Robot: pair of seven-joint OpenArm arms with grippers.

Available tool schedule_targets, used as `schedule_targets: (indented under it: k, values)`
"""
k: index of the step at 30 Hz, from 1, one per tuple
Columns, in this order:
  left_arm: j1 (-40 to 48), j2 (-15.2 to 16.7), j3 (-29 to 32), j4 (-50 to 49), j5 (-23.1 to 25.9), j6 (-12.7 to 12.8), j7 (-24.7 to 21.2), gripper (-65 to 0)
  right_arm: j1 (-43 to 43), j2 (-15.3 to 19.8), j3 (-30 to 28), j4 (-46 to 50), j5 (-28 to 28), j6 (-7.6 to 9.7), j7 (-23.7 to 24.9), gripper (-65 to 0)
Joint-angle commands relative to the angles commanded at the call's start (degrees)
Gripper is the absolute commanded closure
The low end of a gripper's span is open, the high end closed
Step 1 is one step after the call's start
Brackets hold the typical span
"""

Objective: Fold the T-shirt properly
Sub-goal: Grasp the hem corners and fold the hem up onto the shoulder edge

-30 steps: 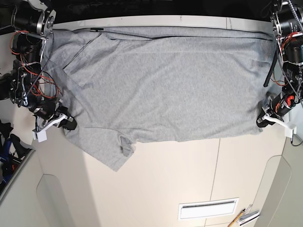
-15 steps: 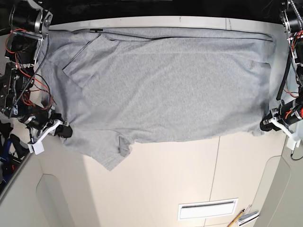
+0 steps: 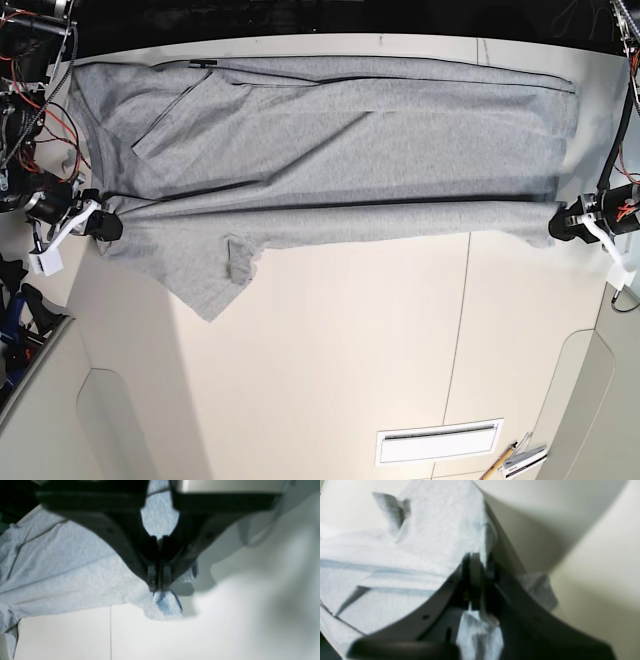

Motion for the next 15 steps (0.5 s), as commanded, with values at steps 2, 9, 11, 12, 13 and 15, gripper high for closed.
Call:
schedule_targets:
  k: [2,9,11,12,13,15]
  values:
    - [1.0,0.0,0.0,0.0,0.0,0.0,0.0,0.0,-1.6,0.0,0.7,0.0,0.1,-0.02,0.2,0.0]
    - [2.1,0.6,0.0,0.0,-0.4,0.0,-0.5,0.0,-2.5,-0.3,0.7,0.0,0.9,-0.07,2.0,-24.0]
    - [2.1,0.8,0.0,0.0,-0.7,0.0,-0.4,0.0,-1.7,-0.6,1.4,0.1,1.3,-0.07,3.1,-26.7]
    - [2.1,1.0,0.0,0.0,-0.7,0.0,-0.4,0.0,-0.9,-0.9,2.4,0.1,1.4,-0.07,3.1,-26.7]
    - [2.2,1.0,0.0,0.0,-0.7,0.0,-0.4,0.0,0.1,-1.3,3.6,0.1,1.6,-0.07,3.3,-26.7]
    - [2.4,1.3,0.0,0.0,-0.7,0.0,-0.4,0.0,2.4,-2.5,6.3,0.1,1.5,-0.04,3.3,-26.7]
